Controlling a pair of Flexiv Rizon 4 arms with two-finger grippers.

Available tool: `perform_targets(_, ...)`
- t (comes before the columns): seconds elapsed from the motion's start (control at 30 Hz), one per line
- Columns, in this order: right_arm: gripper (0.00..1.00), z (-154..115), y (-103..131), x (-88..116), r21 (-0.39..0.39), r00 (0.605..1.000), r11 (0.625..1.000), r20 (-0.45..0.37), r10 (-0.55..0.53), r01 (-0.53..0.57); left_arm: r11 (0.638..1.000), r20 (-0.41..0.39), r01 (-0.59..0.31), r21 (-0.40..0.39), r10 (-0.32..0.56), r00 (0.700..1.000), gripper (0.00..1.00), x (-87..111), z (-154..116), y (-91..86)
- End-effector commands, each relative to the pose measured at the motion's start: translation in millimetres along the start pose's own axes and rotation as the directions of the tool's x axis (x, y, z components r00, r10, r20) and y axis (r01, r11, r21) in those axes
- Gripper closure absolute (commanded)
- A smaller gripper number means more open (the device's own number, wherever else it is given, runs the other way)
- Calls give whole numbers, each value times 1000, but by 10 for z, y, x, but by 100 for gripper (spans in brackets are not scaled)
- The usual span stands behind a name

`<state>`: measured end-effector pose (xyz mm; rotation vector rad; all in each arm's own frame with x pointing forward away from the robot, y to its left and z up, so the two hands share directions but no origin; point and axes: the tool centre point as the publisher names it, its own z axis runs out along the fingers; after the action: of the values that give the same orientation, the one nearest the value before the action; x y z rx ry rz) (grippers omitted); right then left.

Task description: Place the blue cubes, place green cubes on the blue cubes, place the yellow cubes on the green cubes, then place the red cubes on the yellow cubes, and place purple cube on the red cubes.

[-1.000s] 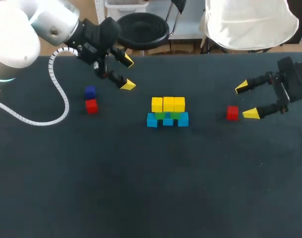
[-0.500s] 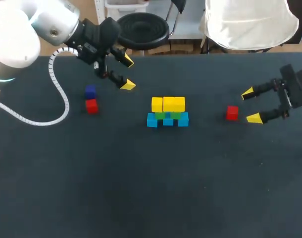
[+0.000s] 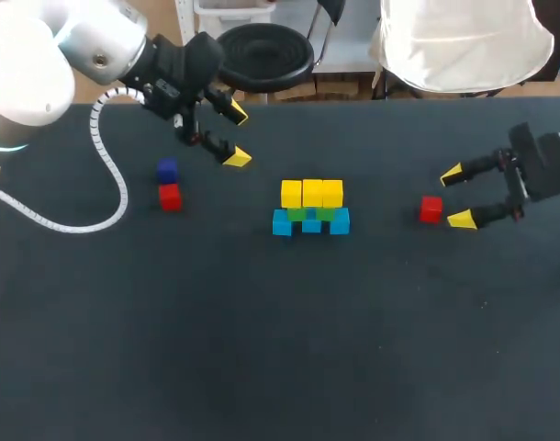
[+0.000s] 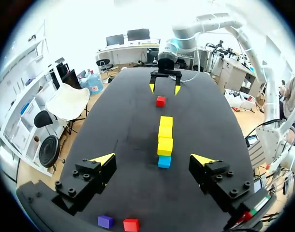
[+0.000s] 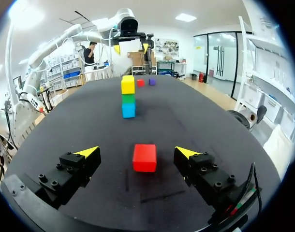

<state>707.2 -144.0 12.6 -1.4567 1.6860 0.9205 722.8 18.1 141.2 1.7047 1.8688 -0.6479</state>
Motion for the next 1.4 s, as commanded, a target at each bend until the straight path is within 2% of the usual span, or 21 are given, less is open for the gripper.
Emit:
perform_targets(0.03,0,119,-180,123,-19,1000,1000,25,4,-3,1000,4,-3,2,3,1000,0,10,1,10)
perform_targets(0.3,0,168,-291,129,-22,999,1000,32,4,-4,1000,4,-3,2,3,1000,0,10,1,10)
perform_targets(0.67,0,267,-314,123,-30,1000,1000,17,-1,1,1000,4,-3,2,3,1000,0,10,1,10)
perform_targets(0.7,16,276,-307,124,-28,1000,1000,14,-1,1,1000,4,-3,2,3,1000,0,10,1,10)
perform_targets(0.8,52,294,-292,128,-25,1000,1000,8,0,0,1000,4,-3,2,3,1000,0,10,1,10)
perform_targets(0.87,55,306,-287,139,-24,1000,1000,7,1,-1,1000,4,-3,2,3,1000,0,10,1,10)
perform_targets(0.97,70,333,-271,140,-25,1000,1000,3,1,-1,1000,4,-3,2,3,1000,0,10,1,10)
perform_targets(1.07,80,333,-263,136,-17,1000,1000,-3,-7,7,1000,4,-3,2,3,1000,0,10,1,10)
perform_targets(1.1,85,326,-257,125,-15,1000,1000,-4,-19,19,1000,4,-3,2,3,1000,0,10,1,10)
perform_targets(1.13,97,321,-253,117,-16,1000,1000,-6,-23,23,1000,4,-3,2,3,1000,0,10,1,10)
perform_targets(1.17,100,318,-252,111,-16,1000,1000,-8,-24,24,1000,4,-3,2,3,1000,0,10,1,10)
perform_targets(1.4,100,280,-213,59,-23,999,999,-13,-39,38,1000,4,-3,2,3,1000,0,10,1,10)
